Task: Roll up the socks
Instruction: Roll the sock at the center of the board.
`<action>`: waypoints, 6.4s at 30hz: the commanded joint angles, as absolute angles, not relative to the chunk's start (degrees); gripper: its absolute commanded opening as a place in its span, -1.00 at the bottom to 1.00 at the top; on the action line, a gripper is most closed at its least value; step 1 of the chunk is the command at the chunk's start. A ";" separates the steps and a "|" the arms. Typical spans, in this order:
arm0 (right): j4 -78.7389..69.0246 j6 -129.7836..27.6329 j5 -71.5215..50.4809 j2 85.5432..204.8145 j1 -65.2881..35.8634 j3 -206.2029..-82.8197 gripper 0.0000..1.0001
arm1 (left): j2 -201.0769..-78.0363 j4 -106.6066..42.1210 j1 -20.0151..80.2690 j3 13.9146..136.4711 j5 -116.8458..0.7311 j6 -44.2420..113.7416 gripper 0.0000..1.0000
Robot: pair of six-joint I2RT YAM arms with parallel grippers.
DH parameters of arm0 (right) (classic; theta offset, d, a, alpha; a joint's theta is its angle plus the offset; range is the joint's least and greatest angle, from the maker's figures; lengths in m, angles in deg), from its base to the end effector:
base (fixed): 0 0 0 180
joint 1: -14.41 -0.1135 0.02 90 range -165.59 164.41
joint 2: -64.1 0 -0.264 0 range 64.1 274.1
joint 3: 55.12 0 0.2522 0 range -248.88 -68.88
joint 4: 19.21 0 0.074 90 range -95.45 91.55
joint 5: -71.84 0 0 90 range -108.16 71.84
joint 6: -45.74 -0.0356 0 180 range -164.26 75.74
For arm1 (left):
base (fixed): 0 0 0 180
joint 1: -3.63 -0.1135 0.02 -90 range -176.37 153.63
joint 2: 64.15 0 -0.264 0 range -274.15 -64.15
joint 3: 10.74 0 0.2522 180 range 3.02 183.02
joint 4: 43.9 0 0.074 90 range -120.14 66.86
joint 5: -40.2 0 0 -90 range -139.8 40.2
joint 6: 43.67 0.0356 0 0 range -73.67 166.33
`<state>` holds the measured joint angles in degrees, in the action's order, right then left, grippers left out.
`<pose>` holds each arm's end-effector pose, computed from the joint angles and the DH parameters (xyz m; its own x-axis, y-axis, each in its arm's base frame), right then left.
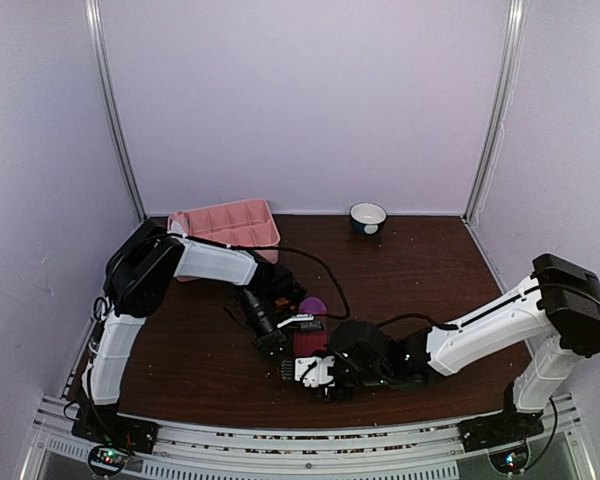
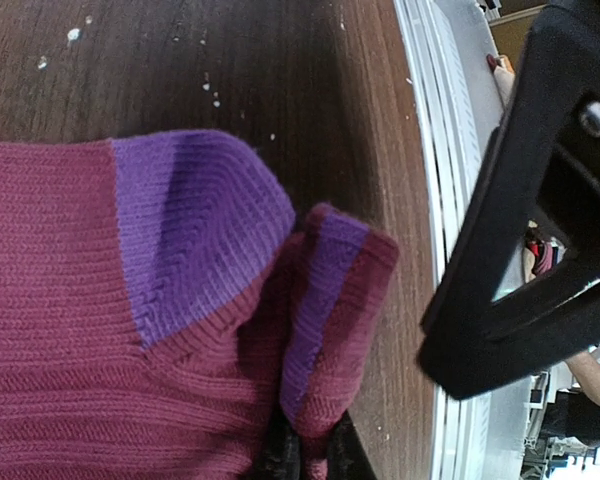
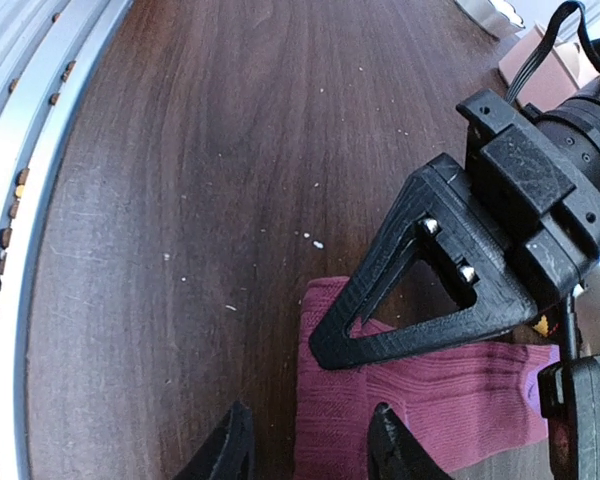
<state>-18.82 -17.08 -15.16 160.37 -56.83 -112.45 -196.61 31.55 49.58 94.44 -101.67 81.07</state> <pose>0.1043 0.3128 0.1480 0.2566 -0.6630 -0.7032 -0.9458 -0.0225 -0.3238 0.2588 -0.3078 0.0991 -0.3731 0.8917 -0.2562 0.6521 0.0556 -0.7561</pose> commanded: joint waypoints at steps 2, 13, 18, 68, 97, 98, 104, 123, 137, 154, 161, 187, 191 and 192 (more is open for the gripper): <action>-17.48 -13.35 -13.19 163.25 -54.48 -114.20 -0.27 | -200.27 32.38 49.47 92.75 -92.76 82.62 -1.00; -17.49 -12.48 -11.96 166.30 -51.99 -113.64 -0.45 | -200.70 34.86 49.42 94.22 -93.85 84.99 -1.00; -17.39 -14.39 -10.15 166.85 -51.99 -114.14 -0.70 | -200.84 33.76 49.43 95.21 -91.41 83.78 -0.87; -1.67 -68.75 26.09 184.80 -29.34 -119.55 -1.00 | -170.11 -6.01 56.07 69.36 -72.23 91.75 -0.01; -9.80 -72.24 21.52 174.58 -28.10 -112.27 -0.24 | -185.28 11.91 52.24 81.61 -80.54 85.66 -1.00; -10.30 -71.54 20.43 173.43 -28.04 -111.35 -0.24 | -185.87 12.98 52.05 82.19 -81.88 84.97 -1.00; -13.76 -68.46 13.65 164.58 -28.15 -105.18 -0.23 | -188.85 17.22 50.82 84.63 -85.13 80.69 -1.00; -14.95 -67.27 -19.79 128.90 -29.72 -94.10 0.99 | -199.16 31.48 48.76 91.41 -101.56 81.36 -0.97; -5.06 -38.86 -29.95 152.46 -54.20 -114.74 0.94 | -201.43 31.08 47.93 93.15 -101.02 79.95 -0.97; -0.25 -35.98 -35.15 163.51 -57.47 -124.14 0.82 | -201.18 30.14 47.91 92.83 -98.84 79.78 -0.97; -11.06 -30.37 -33.91 157.68 -60.24 -116.28 0.79 | -200.89 30.53 47.85 92.31 -99.19 80.45 -0.98; -18.62 -15.50 -11.86 163.65 -55.50 -116.21 0.01 | -201.55 31.32 46.87 92.60 -97.04 81.11 -0.97; -17.52 -15.35 -10.34 164.82 -54.52 -116.85 -0.11 | -201.47 31.48 46.79 92.46 -97.03 81.40 -0.97; -17.30 -15.42 -10.15 165.10 -54.37 -116.86 -0.13 | -201.51 31.62 46.78 92.57 -97.22 81.63 -0.97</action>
